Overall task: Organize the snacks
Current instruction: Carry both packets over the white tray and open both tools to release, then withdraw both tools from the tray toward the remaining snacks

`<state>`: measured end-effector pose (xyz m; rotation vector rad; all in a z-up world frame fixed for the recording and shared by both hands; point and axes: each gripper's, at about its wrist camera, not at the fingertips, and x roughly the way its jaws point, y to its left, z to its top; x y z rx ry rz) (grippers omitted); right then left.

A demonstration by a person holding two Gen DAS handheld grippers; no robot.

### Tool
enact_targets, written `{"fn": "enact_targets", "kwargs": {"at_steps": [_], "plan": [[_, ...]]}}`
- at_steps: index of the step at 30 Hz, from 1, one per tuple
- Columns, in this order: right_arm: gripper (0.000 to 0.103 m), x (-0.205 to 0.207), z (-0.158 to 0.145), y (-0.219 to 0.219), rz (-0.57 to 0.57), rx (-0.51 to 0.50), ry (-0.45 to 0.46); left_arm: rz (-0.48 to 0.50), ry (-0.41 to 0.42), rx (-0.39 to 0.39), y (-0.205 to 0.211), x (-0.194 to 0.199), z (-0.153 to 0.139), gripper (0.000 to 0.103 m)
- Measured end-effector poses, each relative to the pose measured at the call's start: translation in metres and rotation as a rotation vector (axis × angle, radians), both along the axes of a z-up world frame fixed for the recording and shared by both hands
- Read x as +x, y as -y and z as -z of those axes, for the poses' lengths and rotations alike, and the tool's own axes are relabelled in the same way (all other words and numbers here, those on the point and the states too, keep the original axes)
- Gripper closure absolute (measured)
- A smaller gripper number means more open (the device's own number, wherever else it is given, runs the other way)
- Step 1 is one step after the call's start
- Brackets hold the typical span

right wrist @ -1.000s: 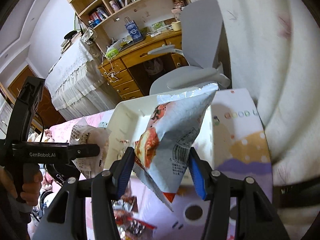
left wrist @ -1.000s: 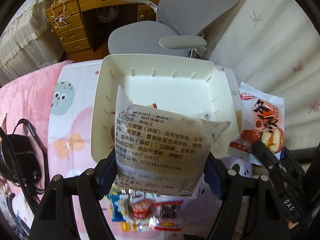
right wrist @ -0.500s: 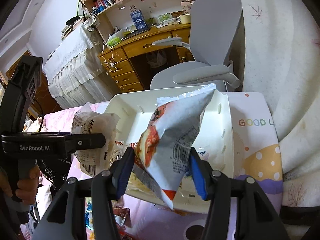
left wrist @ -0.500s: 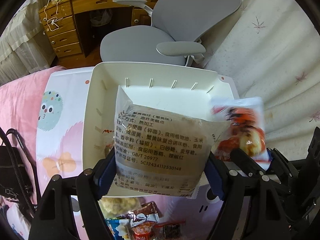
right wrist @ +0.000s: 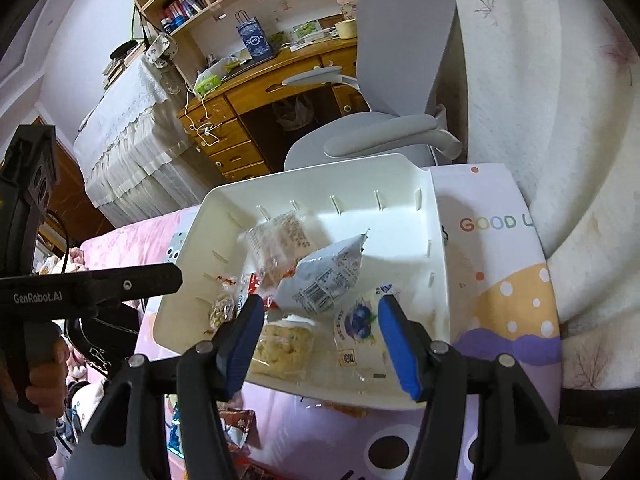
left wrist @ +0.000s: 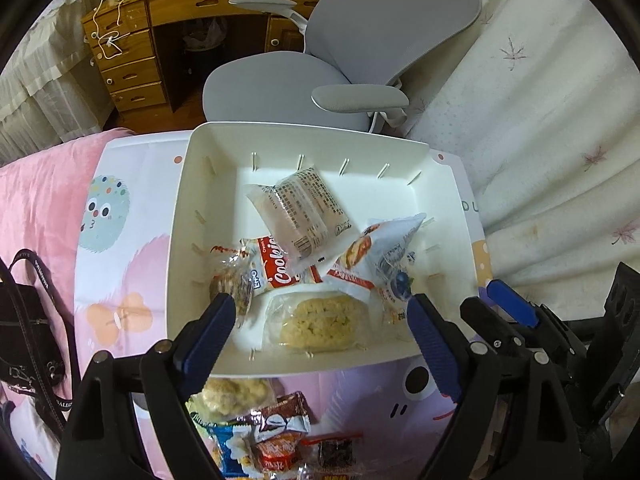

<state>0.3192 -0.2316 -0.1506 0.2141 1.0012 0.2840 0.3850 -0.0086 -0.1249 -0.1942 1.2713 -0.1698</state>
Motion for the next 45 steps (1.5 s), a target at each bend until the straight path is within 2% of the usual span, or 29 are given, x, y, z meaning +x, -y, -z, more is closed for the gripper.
{"fn": "enact_targets", "kwargs": {"at_steps": [12, 19, 26, 33, 45], "plan": [[0.043, -0.039, -0.036, 0.009, -0.023, 0.04, 0.052, -0.061, 0.046, 0.032, -0.008, -0.055, -0.041, 0.016], [0.043, -0.068, -0.052, 0.008, -0.072, 0.052, 0.088, -0.129, 0.069, 0.044, -0.024, -0.101, -0.058, 0.016], [0.043, -0.095, -0.058, 0.004, -0.134, 0.06, 0.109, -0.235, 0.073, 0.057, -0.046, -0.153, -0.064, 0.016], [0.043, -0.114, -0.047, -0.003, -0.198, 0.064, 0.08, -0.324, 0.055, 0.051, -0.063, -0.205, -0.052, 0.016], [0.043, -0.133, -0.01, -0.036, -0.305, 0.074, -0.054, -0.485, -0.069, 0.019, -0.086, -0.273, 0.003, 0.016]]}}
